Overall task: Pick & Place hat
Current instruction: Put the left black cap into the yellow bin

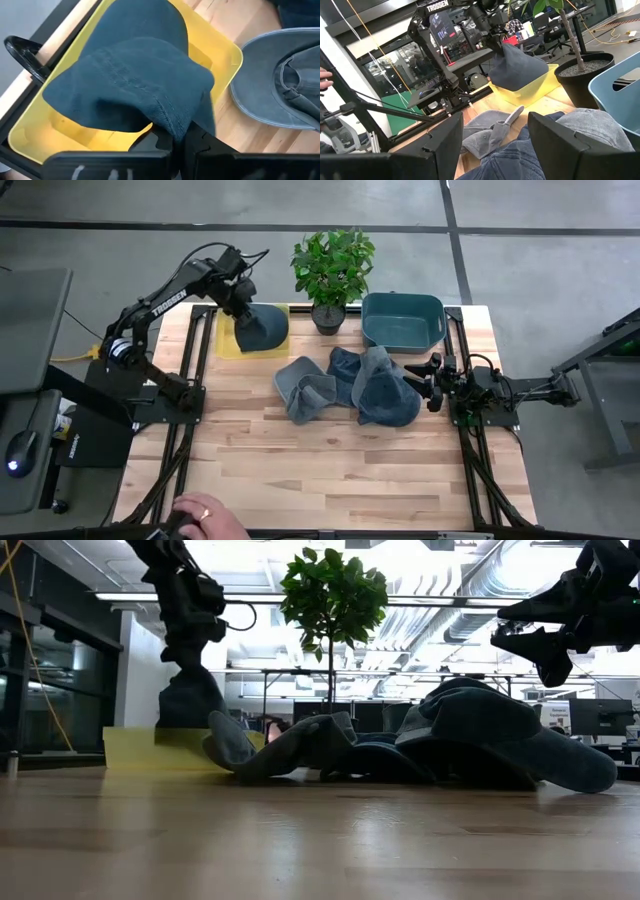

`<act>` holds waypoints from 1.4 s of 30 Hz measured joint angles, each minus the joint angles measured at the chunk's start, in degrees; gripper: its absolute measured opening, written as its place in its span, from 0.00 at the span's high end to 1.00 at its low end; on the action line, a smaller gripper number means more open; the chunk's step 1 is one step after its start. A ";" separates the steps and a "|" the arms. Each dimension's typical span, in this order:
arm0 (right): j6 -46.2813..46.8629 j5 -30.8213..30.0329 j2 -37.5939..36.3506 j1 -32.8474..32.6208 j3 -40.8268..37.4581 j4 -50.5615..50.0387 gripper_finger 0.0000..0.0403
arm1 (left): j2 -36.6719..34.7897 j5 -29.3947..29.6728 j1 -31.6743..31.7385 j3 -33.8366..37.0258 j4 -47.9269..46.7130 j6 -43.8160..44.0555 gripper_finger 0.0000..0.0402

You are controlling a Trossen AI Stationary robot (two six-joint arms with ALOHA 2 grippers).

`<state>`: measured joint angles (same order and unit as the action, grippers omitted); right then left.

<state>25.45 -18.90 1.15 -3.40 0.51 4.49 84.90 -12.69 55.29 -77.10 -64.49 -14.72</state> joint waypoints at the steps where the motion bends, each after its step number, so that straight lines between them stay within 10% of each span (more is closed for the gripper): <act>1: -0.01 0.00 0.00 -0.02 0.00 0.00 0.46 | 0.33 0.02 0.00 0.00 -0.06 0.02 1.00; 42: 0.00 0.00 0.00 -0.01 -0.01 0.00 0.46 | 11.81 13.24 5.82 0.07 0.41 4.63 0.98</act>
<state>25.45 -18.90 1.15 -3.41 0.51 4.49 96.71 0.56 61.10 -77.03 -64.08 -10.09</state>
